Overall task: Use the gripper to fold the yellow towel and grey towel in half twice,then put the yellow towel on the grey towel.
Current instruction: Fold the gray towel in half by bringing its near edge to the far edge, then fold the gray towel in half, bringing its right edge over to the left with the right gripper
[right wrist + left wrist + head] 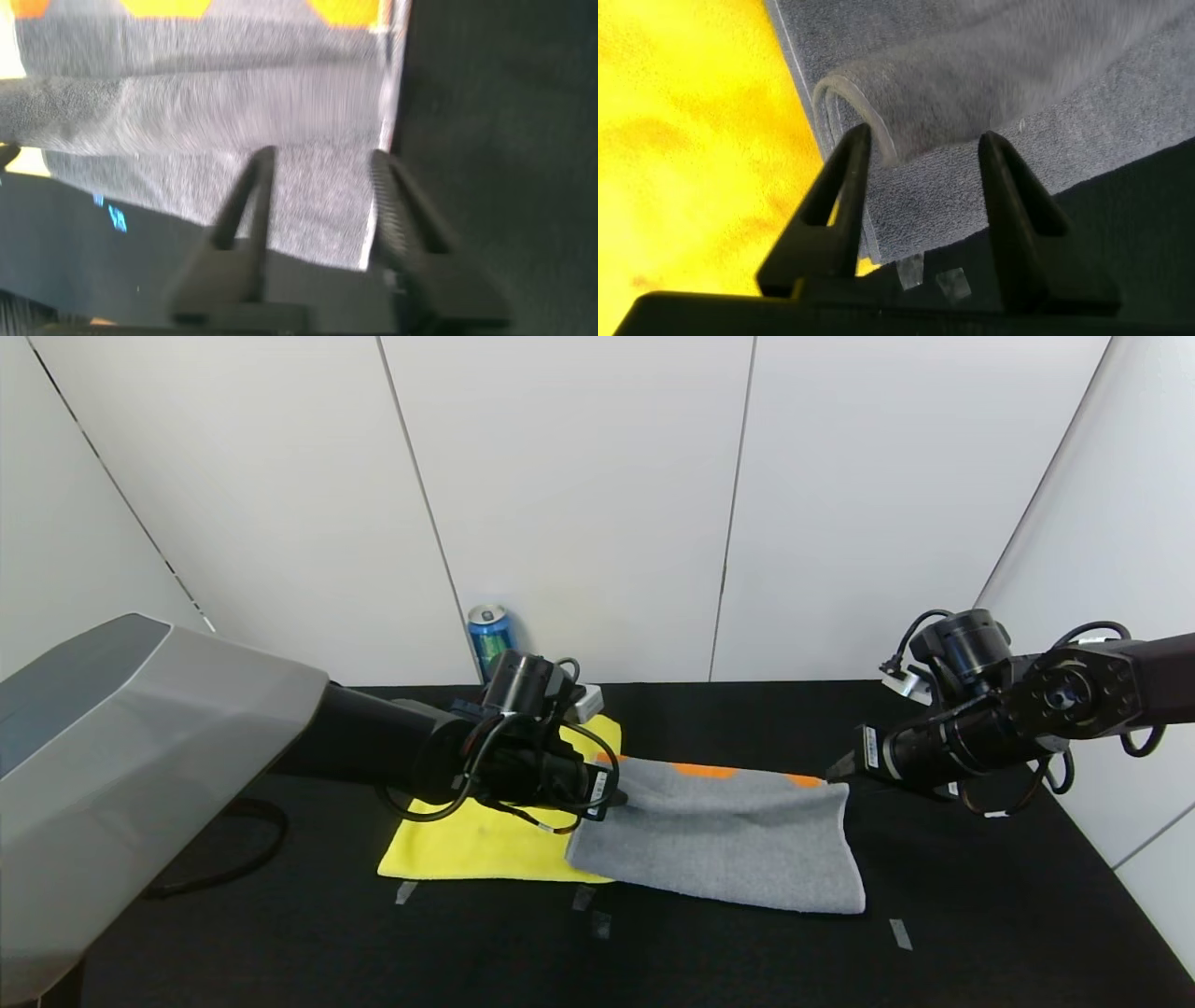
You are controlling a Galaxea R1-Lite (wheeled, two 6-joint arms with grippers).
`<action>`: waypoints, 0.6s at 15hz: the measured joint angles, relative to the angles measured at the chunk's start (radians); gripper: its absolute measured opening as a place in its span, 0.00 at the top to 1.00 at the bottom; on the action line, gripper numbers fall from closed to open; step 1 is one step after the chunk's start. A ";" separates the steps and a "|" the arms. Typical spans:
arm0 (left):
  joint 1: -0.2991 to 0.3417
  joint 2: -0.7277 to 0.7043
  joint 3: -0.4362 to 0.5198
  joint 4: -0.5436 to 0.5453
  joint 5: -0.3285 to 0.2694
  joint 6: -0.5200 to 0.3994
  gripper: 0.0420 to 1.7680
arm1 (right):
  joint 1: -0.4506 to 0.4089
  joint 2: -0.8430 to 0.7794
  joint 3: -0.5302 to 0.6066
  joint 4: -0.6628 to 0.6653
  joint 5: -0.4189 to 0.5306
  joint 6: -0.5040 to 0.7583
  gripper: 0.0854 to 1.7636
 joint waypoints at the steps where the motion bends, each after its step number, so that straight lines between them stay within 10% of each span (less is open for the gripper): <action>1: 0.003 0.002 -0.002 -0.001 0.007 0.000 0.45 | -0.003 0.000 0.001 -0.013 0.000 0.002 0.47; 9: 0.037 -0.024 -0.007 -0.002 0.012 0.001 0.18 | -0.024 -0.036 0.014 -0.027 0.000 0.007 0.19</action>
